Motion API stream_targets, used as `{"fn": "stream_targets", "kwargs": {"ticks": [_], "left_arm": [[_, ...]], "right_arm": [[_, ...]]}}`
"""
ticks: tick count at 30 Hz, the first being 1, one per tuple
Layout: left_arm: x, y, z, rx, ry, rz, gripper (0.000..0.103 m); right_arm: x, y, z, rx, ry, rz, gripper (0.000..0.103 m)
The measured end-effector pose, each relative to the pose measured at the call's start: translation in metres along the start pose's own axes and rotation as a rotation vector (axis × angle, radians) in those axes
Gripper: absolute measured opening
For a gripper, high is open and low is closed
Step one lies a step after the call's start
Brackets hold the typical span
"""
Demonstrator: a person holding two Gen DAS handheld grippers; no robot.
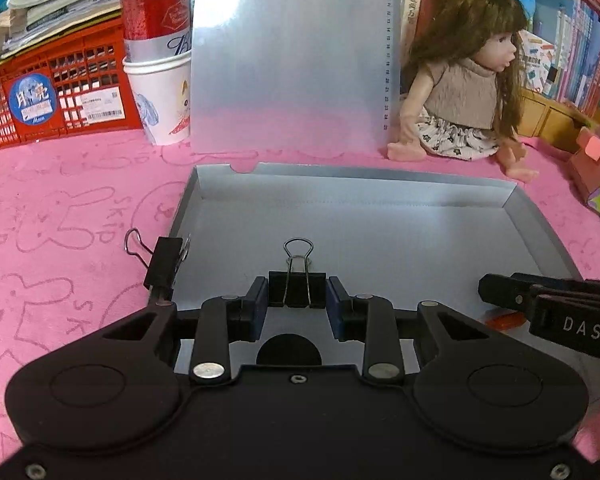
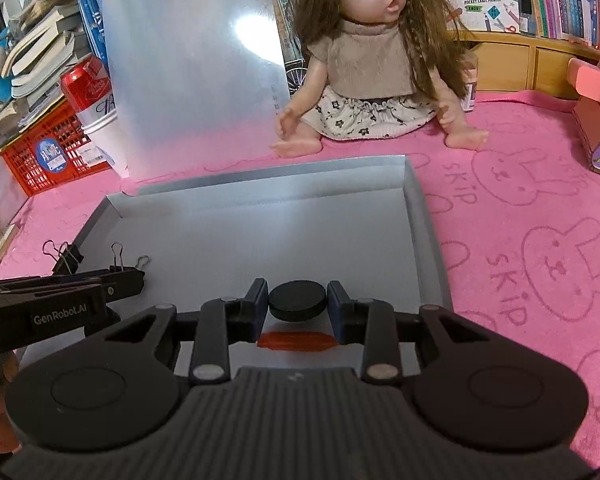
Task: Organize rigid objects
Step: 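Open both grippers to drop the clip and puck into the box, then withdraw both open grippers from the box back to the cloth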
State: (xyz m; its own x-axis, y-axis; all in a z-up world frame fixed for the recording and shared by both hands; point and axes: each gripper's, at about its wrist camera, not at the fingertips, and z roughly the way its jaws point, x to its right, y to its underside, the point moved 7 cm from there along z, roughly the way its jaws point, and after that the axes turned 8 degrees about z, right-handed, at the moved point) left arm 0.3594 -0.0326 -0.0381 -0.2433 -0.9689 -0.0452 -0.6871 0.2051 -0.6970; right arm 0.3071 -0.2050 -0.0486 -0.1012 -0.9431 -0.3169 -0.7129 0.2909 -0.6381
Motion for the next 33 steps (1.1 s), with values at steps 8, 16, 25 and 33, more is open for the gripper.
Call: {"fn": "stream_targets", "kwargs": {"ticks": [8, 16, 25, 33], "left_arm": [[-0.001, -0.001, -0.015, 0.033, -0.008, 0.007, 0.046], [-0.002, 0.005, -0.056, 0.100, -0.009, 0.025, 0.066], [0.010, 0.033, -0.096, 0.122, 0.008, 0.054, 0.071], [0.022, 0.067, -0.116, 0.102, 0.031, 0.079, 0.072]], "right_arm": [[-0.001, -0.001, -0.016, 0.042, -0.026, -0.011, 0.069], [-0.004, 0.009, -0.053, 0.111, -0.043, -0.075, 0.082], [-0.013, 0.032, -0.093, 0.172, -0.058, -0.163, 0.088], [-0.015, 0.054, -0.121, 0.233, -0.050, -0.228, 0.095]]}}
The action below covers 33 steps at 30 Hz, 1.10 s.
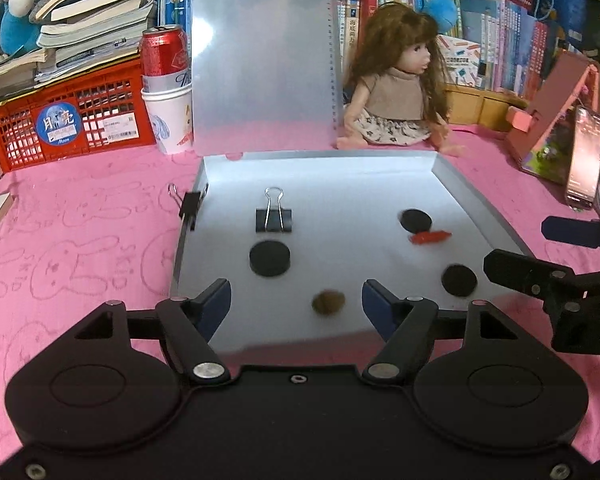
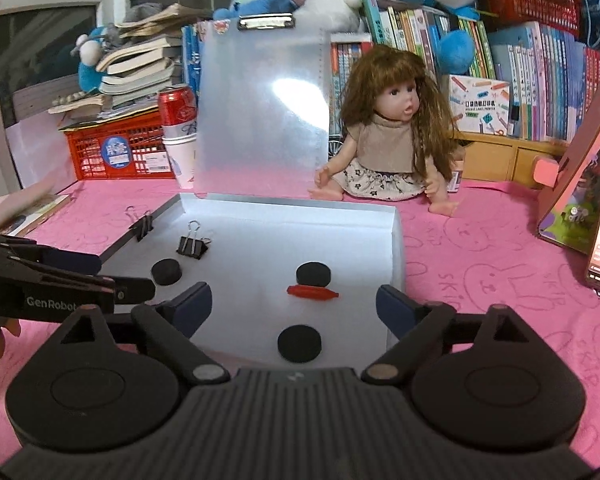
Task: Organize rigid objects
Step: 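Withdraw both open grippers from the box back to the cloth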
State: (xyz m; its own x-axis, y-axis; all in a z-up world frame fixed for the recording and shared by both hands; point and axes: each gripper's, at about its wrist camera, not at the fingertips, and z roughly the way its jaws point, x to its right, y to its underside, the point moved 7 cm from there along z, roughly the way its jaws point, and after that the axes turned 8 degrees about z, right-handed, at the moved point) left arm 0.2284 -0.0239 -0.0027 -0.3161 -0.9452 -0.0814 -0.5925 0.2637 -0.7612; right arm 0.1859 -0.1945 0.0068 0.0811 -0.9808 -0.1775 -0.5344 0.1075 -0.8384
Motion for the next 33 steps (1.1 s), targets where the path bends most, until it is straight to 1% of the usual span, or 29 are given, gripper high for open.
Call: {"fn": "stream_targets", "kwargs": {"ticks": [2, 5, 9, 13, 21, 25, 30, 33], "left_arm": [[0.001, 0.008, -0.005, 0.009, -0.001, -0.007, 0.072], [0.001, 0.021, -0.010, -0.002, -0.002, -0.028, 0.072], [0.000, 0.033, -0.016, -0.018, 0.001, -0.064, 0.072], [0.000, 0.043, -0.023, -0.028, 0.021, -0.084, 0.073], [0.009, 0.058, -0.038, -0.024, 0.034, -0.073, 0.075], [0.012, 0.067, -0.043, -0.028, 0.041, -0.072, 0.075], [0.011, 0.076, -0.049, -0.019, 0.022, -0.066, 0.075], [0.011, 0.080, -0.057, 0.002, 0.018, -0.061, 0.075]], "right_arm": [[-0.001, 0.004, -0.007, 0.012, 0.001, -0.018, 0.097], [-0.002, 0.011, -0.015, 0.023, 0.004, -0.037, 0.100], [0.000, 0.021, -0.021, 0.016, -0.004, -0.029, 0.100], [-0.001, 0.030, -0.032, 0.017, -0.011, -0.037, 0.100], [-0.007, 0.047, -0.056, 0.027, -0.069, -0.082, 0.103], [-0.001, 0.061, -0.061, 0.065, -0.073, -0.099, 0.103], [0.005, 0.075, -0.065, 0.061, -0.096, -0.094, 0.103], [0.008, 0.081, -0.069, 0.066, -0.110, -0.090, 0.103]]}}
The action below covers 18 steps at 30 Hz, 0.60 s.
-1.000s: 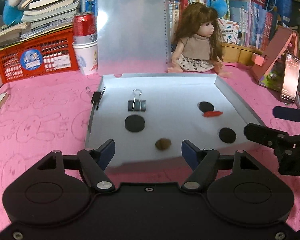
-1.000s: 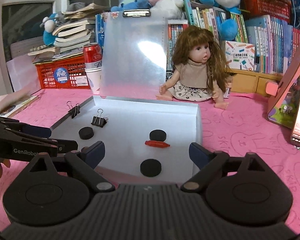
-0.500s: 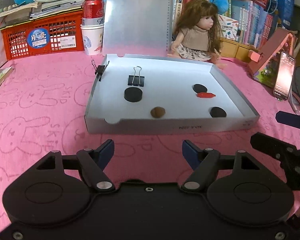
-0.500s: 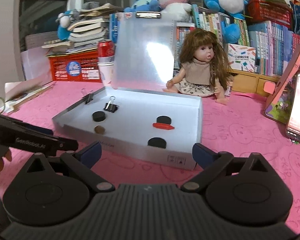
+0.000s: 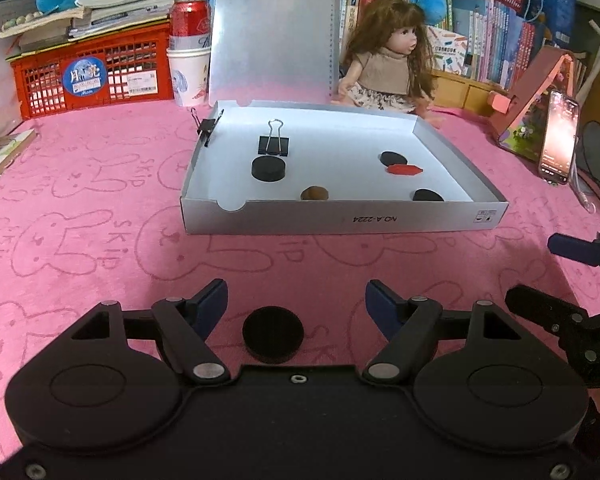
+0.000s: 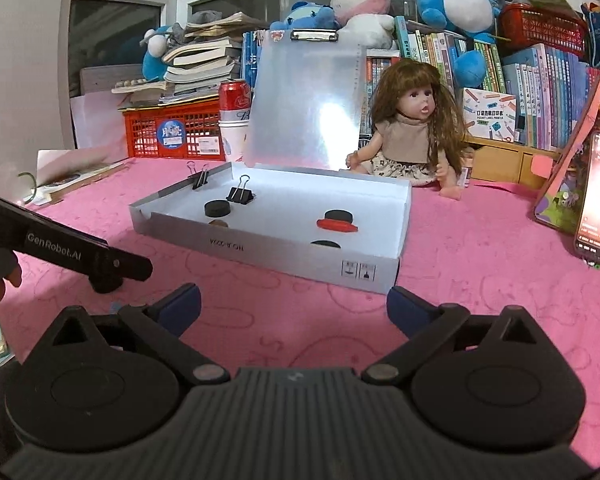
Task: Organize rigid objects
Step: 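Withdraw both open grippers from the box back to the cloth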
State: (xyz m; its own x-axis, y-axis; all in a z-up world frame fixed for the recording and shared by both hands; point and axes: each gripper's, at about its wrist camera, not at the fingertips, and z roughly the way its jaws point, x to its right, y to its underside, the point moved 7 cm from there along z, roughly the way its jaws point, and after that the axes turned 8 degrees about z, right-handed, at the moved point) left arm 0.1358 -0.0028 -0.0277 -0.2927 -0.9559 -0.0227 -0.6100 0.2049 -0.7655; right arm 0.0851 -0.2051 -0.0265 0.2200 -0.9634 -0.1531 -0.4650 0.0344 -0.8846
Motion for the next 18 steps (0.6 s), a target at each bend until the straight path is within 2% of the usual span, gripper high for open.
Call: {"fn": "stream_targets", "kwargs": {"ticks": [18], "left_arm": [[-0.003, 0.034, -0.029, 0.101, -0.014, 0.081, 0.075]], "right_arm": [[-0.007, 0.033, -0.002, -0.098, -0.070, -0.071, 0.100]]}}
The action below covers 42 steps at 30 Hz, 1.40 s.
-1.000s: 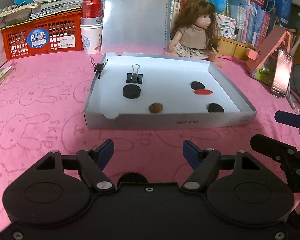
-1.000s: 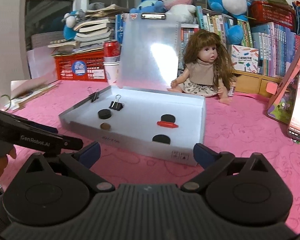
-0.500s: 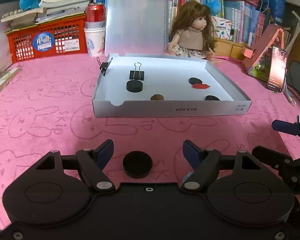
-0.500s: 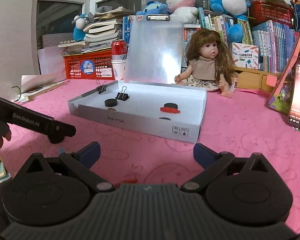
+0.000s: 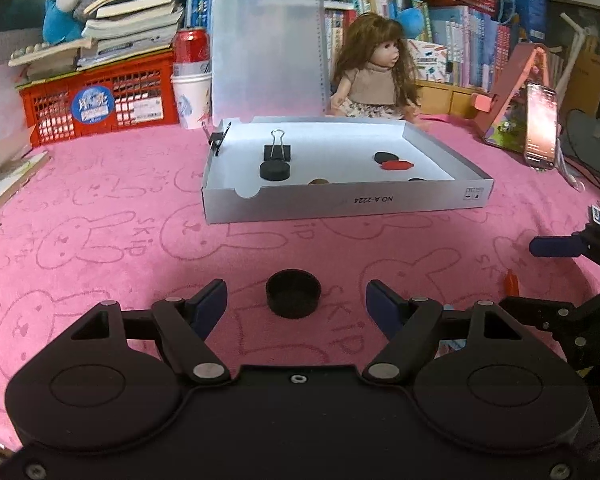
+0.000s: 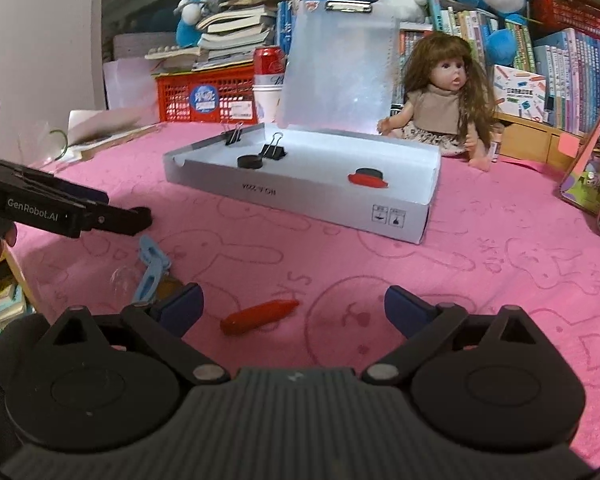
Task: Organize rigid objects
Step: 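Withdraw both open grippers from the box back to the cloth, then grasp the black round cap with the left gripper while the right gripper grasps a red crayon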
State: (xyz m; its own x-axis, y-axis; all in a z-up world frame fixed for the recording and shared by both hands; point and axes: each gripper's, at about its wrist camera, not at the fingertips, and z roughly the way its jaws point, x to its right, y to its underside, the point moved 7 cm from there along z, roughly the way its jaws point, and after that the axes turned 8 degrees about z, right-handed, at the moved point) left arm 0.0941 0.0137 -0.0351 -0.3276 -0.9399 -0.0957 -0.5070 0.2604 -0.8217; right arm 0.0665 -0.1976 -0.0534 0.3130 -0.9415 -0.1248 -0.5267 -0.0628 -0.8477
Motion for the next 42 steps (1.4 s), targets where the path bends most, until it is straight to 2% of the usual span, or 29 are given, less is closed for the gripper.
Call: {"fn": "stream_targets", "kwargs": {"ticks": [5, 8, 12, 17, 22, 29, 31, 33, 39, 42], "left_arm": [[0.000, 0.004, -0.002, 0.028, 0.007, 0.029, 0.072], [0.000, 0.006, 0.003, 0.020, 0.006, 0.042, 0.070], [-0.004, 0.008, 0.011, 0.003, 0.011, 0.025, 0.059], [-0.006, 0.008, 0.015, 0.008, -0.001, 0.019, 0.052], [-0.004, 0.006, 0.016, 0.005, 0.009, 0.029, 0.037], [-0.004, 0.005, 0.017, 0.002, 0.015, 0.041, 0.036], [-0.003, 0.005, 0.017, 0.005, 0.014, 0.042, 0.030], [-0.003, 0.005, 0.016, 0.012, 0.008, 0.040, 0.031], [0.002, 0.005, 0.015, 0.022, -0.009, 0.060, 0.031], [0.002, 0.001, 0.013, 0.029, -0.008, 0.058, 0.031]], "right_arm": [[-0.003, 0.006, -0.001, -0.028, -0.012, -0.041, 0.098], [-0.004, 0.007, 0.001, -0.041, -0.025, -0.046, 0.095], [-0.005, 0.004, 0.003, -0.053, -0.049, -0.054, 0.090], [-0.010, 0.002, 0.004, -0.070, -0.079, -0.075, 0.079], [-0.015, 0.002, 0.002, -0.082, -0.102, -0.095, 0.070], [-0.023, -0.001, 0.000, -0.108, -0.124, -0.150, 0.057], [-0.025, -0.001, 0.000, -0.114, -0.123, -0.162, 0.054], [-0.027, -0.001, -0.001, -0.116, -0.119, -0.168, 0.048], [-0.027, -0.003, -0.001, -0.114, -0.096, -0.149, 0.047], [-0.020, -0.007, -0.001, -0.090, -0.051, -0.136, 0.047]]}}
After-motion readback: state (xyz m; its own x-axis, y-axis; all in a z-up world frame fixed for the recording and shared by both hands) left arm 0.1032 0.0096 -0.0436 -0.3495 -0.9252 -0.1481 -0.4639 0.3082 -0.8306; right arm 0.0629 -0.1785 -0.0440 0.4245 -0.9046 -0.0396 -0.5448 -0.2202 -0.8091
